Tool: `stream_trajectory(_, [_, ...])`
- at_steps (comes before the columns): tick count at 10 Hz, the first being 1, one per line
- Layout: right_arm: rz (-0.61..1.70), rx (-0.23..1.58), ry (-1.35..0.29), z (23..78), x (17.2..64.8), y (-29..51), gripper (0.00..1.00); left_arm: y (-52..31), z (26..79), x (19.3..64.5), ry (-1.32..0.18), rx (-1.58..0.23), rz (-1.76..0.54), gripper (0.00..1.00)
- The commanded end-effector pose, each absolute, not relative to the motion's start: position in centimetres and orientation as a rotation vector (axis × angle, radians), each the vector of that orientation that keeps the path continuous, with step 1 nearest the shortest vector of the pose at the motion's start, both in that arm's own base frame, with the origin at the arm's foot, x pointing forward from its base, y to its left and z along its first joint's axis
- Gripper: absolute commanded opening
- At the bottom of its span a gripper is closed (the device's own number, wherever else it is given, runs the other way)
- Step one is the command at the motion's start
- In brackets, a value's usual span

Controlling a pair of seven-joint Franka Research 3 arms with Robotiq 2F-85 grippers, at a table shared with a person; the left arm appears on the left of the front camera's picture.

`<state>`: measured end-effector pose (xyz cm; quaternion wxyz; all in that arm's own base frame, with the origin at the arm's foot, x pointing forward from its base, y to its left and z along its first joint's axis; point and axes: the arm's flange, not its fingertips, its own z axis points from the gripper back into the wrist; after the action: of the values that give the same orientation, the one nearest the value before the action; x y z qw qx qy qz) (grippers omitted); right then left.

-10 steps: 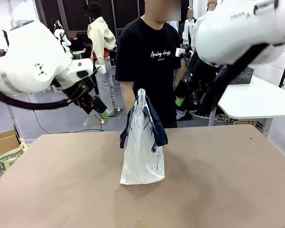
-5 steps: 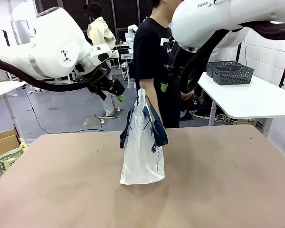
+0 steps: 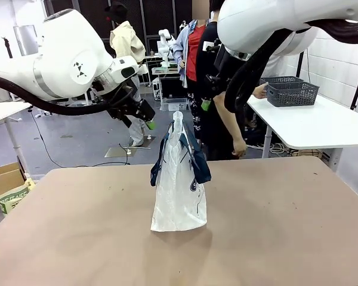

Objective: Transfer purchased items from the store into the shopping bag.
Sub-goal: Open the Reusable shopping bag in the center of the table.

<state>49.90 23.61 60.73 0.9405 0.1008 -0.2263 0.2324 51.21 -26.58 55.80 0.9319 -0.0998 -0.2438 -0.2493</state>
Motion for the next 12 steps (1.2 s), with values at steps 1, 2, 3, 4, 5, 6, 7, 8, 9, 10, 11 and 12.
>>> stream_trajectory(1, [0.465,0.219,-0.455,60.0,49.4,23.3,1.00,-26.1,55.7,50.6,-0.493,-0.217,-0.501,1.00])
stream_trajectory(2, [0.474,0.206,-0.462,60.7,49.9,23.6,1.00,-26.6,55.8,51.2,-0.499,-0.204,-0.510,1.00])
stream_trajectory(3, [0.441,0.233,-0.373,60.7,50.1,25.6,1.00,-27.2,56.4,51.7,-0.467,-0.239,-0.386,1.00])
stream_trajectory(4, [0.424,0.242,-0.305,60.9,50.6,27.6,1.00,-27.7,57.1,52.0,-0.452,-0.263,-0.326,1.00])
stream_trajectory(5, [0.420,0.225,-0.262,60.9,51.2,29.4,1.00,-28.3,57.6,52.0,-0.425,-0.293,-0.297,1.00])
stream_trajectory(6, [0.409,0.208,-0.200,60.4,51.8,31.0,1.00,-28.8,57.8,51.8,-0.387,-0.301,-0.266,1.00])
stream_trajectory(7, [0.373,0.202,-0.182,59.7,53.0,32.9,1.00,-29.1,58.0,51.7,-0.360,-0.293,-0.225,1.00])
stream_trajectory(8, [0.335,0.146,-0.140,59.4,53.8,34.3,1.00,-29.3,58.0,51.7,-0.316,-0.293,-0.195,1.00])
stream_trajectory(9, [0.319,0.105,-0.123,59.0,54.5,35.3,1.00,-29.6,57.6,52.0,-0.284,-0.305,-0.178,1.00])
stream_trajectory(10, [0.300,0.076,-0.169,58.5,55.0,35.6,1.00,-29.2,57.8,51.9,-0.269,-0.364,-0.225,1.00])
stream_trajectory(11, [0.349,0.158,-0.156,57.7,52.7,33.6,1.00,-29.0,57.4,51.2,-0.324,-0.285,-0.211,1.00])
stream_trajectory(12, [0.349,0.158,-0.156,57.7,52.7,33.6,1.00,-29.0,57.4,51.2,-0.324,-0.285,-0.211,1.00])
